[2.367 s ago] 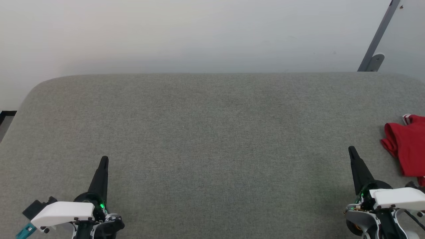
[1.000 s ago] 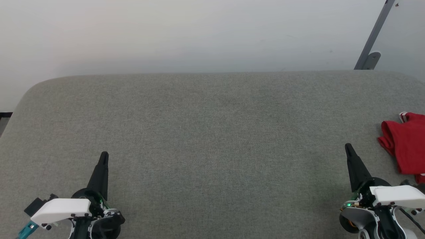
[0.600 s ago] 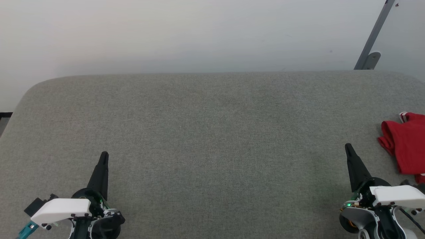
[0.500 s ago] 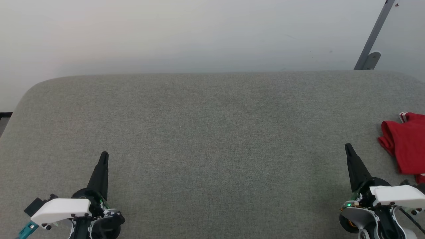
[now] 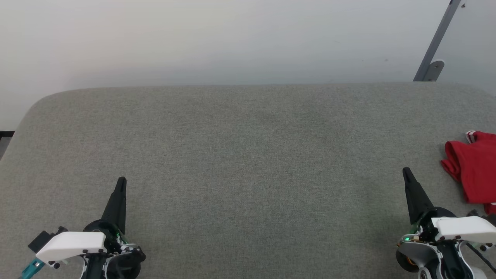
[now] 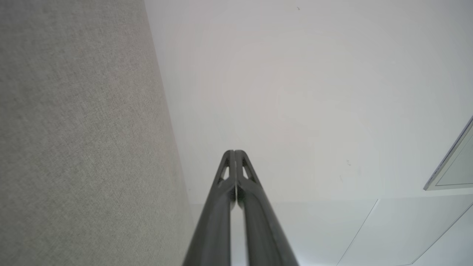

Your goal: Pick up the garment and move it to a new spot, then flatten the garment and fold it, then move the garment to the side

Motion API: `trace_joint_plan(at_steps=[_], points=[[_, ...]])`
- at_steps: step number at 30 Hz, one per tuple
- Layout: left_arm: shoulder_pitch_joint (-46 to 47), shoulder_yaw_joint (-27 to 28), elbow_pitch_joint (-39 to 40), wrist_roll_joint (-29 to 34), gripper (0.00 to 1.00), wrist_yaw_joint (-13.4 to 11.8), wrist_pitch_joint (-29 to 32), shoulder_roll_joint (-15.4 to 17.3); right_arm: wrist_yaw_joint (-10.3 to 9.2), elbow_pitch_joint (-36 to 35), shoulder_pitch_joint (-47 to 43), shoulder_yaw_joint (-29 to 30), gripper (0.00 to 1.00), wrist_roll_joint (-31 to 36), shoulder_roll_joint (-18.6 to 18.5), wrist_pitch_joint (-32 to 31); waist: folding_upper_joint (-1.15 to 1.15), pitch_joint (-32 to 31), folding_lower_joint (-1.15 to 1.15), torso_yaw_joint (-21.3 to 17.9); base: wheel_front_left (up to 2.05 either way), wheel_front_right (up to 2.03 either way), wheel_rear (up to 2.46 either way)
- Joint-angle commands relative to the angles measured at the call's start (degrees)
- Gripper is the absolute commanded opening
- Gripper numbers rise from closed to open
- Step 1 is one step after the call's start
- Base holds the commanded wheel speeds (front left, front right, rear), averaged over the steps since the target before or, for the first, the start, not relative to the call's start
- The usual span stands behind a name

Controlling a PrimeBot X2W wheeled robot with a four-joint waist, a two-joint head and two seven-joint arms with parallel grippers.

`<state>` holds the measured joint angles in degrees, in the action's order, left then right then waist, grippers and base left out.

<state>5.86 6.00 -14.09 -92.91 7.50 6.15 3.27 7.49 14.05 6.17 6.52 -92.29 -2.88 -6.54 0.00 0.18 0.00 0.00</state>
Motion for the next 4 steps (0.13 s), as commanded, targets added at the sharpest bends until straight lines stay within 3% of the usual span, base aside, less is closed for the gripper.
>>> trace_joint_plan(at_steps=[1,4], points=[[0.7,0.2,0.0,0.3,0.0,0.0,0.3,-0.2,0.0,0.1,0.3,0.0,0.0,-0.2,0.1,-0.1,0.0,0.0,0.0,0.0,0.0,0.0,0.0],[0.8,0.3,0.0,0.3,0.0,0.0,0.3,-0.2,0.0,0.1,0.3,0.0,0.0,-0.2,0.1,-0.1,0.0,0.0,0.0,0.0,0.0,0.0,0.0]])
